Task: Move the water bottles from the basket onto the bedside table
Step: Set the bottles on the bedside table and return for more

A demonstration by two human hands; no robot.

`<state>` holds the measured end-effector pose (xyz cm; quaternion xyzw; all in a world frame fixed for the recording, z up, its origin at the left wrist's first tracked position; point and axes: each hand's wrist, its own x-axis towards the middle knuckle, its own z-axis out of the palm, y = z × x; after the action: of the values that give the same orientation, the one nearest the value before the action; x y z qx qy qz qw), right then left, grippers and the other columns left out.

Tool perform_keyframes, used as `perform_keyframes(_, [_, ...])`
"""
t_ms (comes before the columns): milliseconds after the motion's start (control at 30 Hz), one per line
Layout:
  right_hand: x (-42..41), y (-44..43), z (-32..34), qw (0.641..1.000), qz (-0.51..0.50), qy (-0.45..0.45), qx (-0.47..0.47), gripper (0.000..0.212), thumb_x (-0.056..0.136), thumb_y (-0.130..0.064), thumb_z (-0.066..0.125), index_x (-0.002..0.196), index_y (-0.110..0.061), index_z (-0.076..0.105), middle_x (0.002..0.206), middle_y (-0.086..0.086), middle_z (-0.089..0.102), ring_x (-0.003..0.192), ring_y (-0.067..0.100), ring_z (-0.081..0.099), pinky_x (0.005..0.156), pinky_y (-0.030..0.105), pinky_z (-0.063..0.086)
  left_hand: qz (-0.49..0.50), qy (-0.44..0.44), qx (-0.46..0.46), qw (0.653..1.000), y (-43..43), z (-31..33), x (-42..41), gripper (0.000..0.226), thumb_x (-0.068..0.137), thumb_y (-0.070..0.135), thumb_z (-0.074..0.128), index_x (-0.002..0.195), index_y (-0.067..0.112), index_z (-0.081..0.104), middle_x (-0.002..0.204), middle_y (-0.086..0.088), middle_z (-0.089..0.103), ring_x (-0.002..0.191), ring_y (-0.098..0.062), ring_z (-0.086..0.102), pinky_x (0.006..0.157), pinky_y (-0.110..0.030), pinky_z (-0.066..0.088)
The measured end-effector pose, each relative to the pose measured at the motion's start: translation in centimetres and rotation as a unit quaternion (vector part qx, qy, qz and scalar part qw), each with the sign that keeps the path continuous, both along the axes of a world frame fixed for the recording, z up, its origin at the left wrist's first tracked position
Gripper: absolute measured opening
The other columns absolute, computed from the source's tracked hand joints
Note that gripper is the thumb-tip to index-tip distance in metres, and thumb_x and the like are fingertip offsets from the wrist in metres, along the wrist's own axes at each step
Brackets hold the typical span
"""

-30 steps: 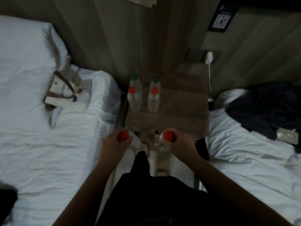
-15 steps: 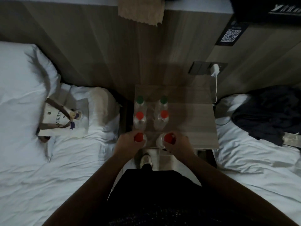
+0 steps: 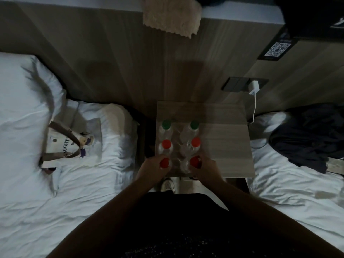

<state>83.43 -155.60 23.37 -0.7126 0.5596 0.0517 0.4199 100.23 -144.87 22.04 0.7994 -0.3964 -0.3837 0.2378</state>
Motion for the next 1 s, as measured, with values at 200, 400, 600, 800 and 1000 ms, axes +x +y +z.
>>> perform_keyframes(200, [-0.2,-0.5,-0.2,0.999,0.029,0.032,0.015,0.042,0.080,-0.032,0.071,0.116,-0.017,0.056,0.091,-0.003,0.060,0.086,0.018,0.061,0.073,0.028,0.044,-0.041,0.023,0.010,0.999,-0.9,-0.8,0.6,0.039,0.083,0.035,0.067,0.120,0.024,0.060,0.105,-0.003,0.070,0.097,-0.016,0.064,0.077,-0.022,0.044])
perform_keyframes(400, [-1.2,-0.9,-1.0,0.996,0.058,0.073,-0.002,0.044,0.076,-0.040,0.072,0.110,-0.023,0.051,0.099,0.004,0.068,0.086,0.025,0.067,0.074,0.034,0.051,-0.033,0.056,0.021,0.998,-0.8,-1.3,1.2,0.056,0.072,0.052,0.064,0.121,0.026,0.059,0.107,0.000,0.069,0.099,-0.013,0.064,0.081,-0.025,0.048])
perform_keyframes(600, [-1.3,-1.1,-1.1,0.990,0.128,0.053,-0.026,0.052,0.082,-0.042,0.065,0.126,-0.025,0.043,0.101,0.003,0.067,0.090,0.028,0.065,0.075,0.035,0.049,0.079,0.035,0.016,0.996,0.8,-1.6,-0.5,0.056,0.076,0.032,0.075,0.126,0.022,0.051,0.100,0.008,0.057,0.092,-0.014,0.060,0.077,-0.025,0.043])
perform_keyframes(800, [-3.4,-1.9,-0.8,0.985,0.170,-0.012,0.028,0.050,0.086,-0.026,0.067,0.124,-0.032,0.034,0.083,-0.017,0.055,0.068,0.002,0.060,0.060,0.009,0.046,0.199,0.025,0.061,0.978,4.6,-1.4,-4.8,0.042,0.078,0.019,0.073,0.117,0.012,0.058,0.082,0.000,0.059,0.077,-0.017,0.059,0.071,-0.022,0.037])
perform_keyframes(1000, [-8.1,-3.3,-3.5,0.975,0.197,-0.038,0.098,0.090,0.072,-0.026,0.079,0.144,-0.008,0.029,0.142,0.016,0.047,0.130,0.026,0.047,0.107,0.042,0.041,0.335,0.040,0.099,0.936,8.0,-1.6,-13.3,0.036,0.081,0.021,0.071,0.114,0.010,0.060,0.080,0.001,0.058,0.072,-0.014,0.056,0.057,-0.018,0.039])
